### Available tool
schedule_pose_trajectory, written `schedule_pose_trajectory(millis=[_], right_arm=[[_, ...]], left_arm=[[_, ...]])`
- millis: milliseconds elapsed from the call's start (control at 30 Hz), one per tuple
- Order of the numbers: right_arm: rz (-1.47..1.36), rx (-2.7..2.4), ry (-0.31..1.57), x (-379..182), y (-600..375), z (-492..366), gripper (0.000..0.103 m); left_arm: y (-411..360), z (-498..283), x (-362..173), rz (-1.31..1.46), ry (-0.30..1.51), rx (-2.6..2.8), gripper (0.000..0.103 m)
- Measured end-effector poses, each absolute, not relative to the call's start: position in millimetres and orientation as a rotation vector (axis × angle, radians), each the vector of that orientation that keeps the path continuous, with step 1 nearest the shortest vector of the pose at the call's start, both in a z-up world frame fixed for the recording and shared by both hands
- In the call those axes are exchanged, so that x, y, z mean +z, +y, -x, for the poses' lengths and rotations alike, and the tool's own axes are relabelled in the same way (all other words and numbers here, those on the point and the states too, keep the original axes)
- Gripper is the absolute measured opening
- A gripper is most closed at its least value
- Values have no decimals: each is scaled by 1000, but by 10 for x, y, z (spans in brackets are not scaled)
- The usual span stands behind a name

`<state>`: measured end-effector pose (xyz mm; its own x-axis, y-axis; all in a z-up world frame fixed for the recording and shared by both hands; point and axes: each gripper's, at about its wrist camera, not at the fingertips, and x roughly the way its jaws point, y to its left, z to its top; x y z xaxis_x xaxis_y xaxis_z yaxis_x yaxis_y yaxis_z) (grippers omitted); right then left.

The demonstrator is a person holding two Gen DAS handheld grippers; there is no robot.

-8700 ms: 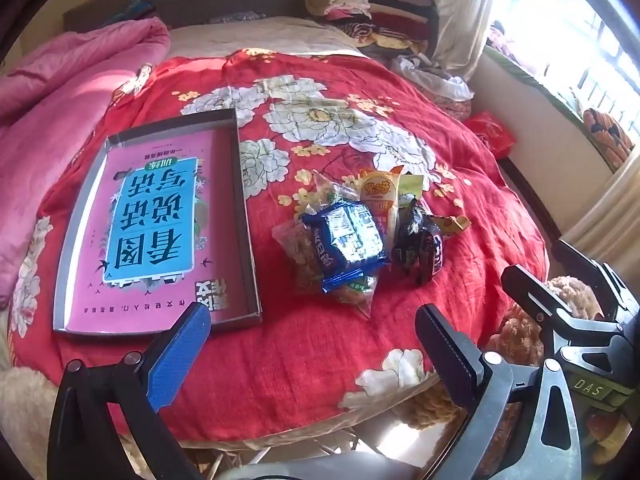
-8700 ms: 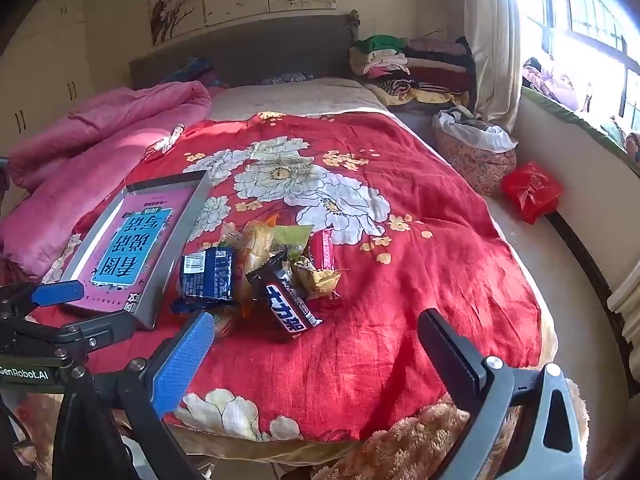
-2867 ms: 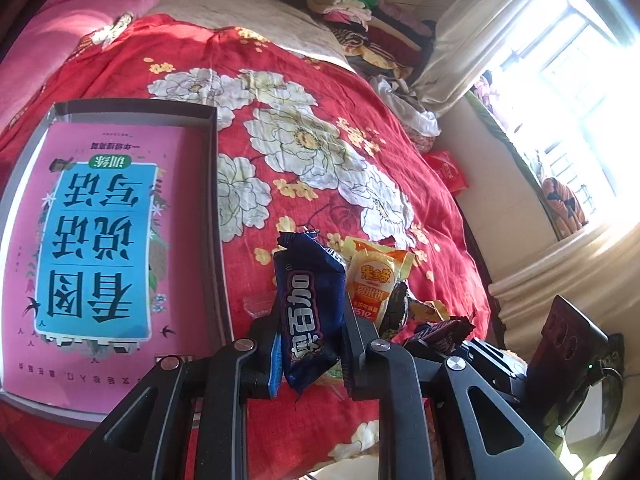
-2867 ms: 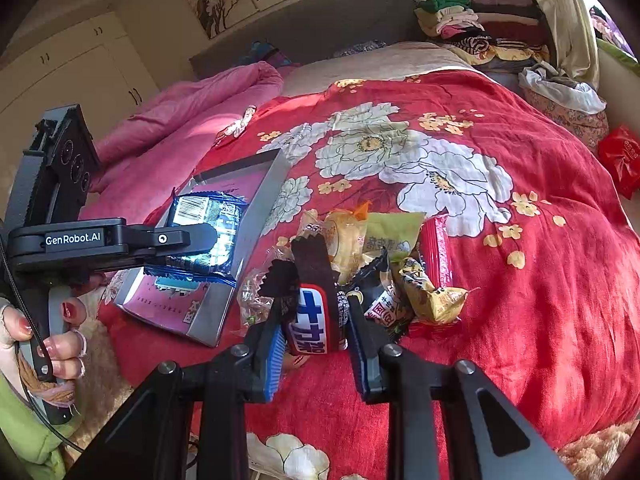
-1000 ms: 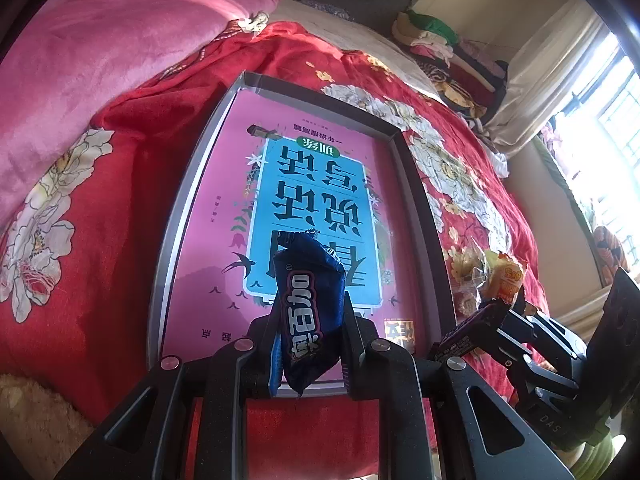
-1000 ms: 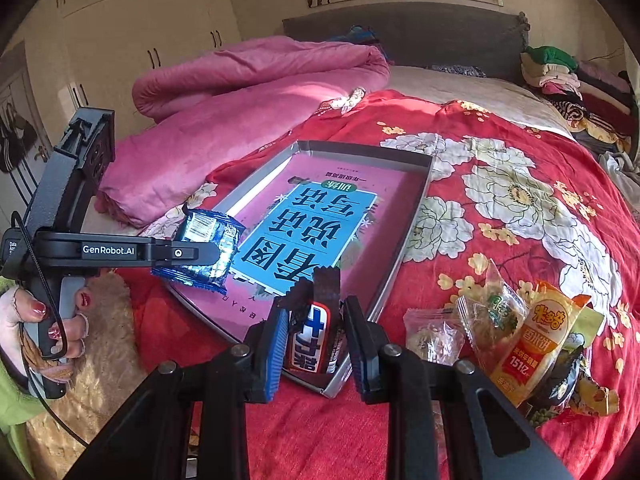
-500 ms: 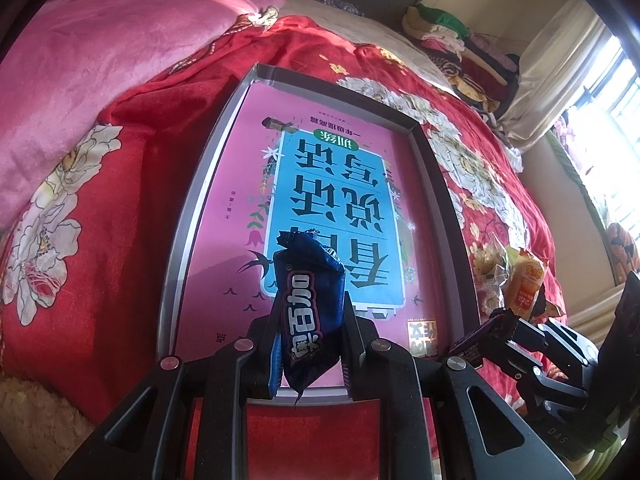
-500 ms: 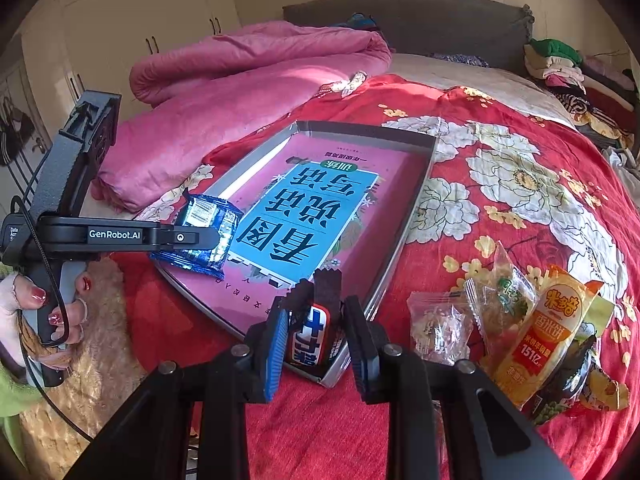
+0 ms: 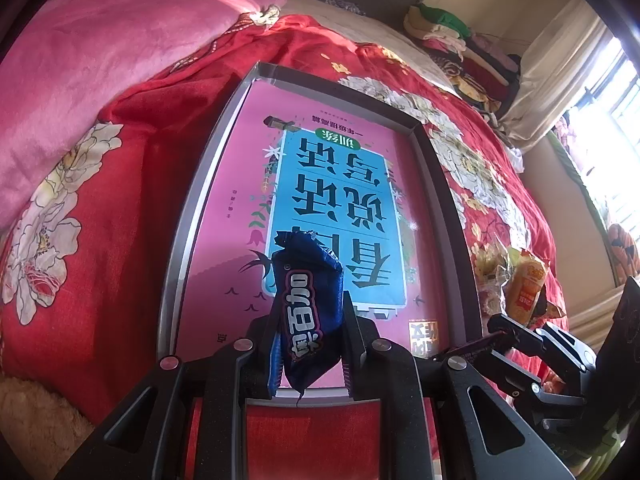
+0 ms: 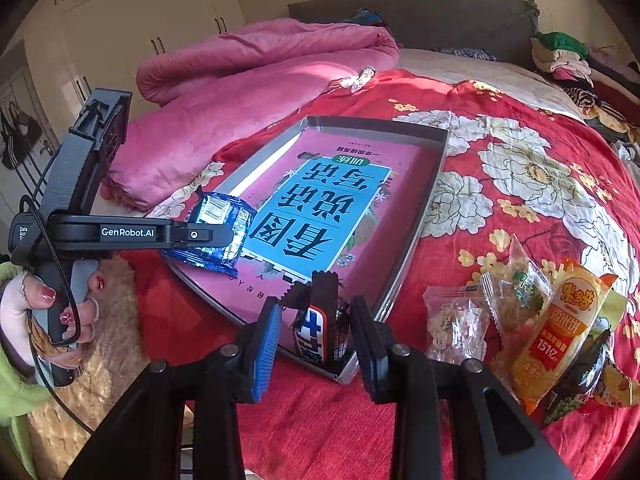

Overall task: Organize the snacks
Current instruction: 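Carry the blue biscuit pack with the left gripper while the right gripper carries the chocolate bar to the tray, then lower the biscuit pack onto the tray and open the left gripper while the right releases the bar there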

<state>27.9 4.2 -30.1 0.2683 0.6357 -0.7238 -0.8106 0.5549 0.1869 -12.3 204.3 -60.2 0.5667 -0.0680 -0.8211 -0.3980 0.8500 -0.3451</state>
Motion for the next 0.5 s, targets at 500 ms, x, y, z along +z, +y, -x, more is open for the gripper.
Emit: schedule_pose_trajectory(millis=[500], right_arm=[[207, 997, 871, -264, -206, -219, 48]], left_arm=[[2100, 135, -611, 549, 960, 240, 40]])
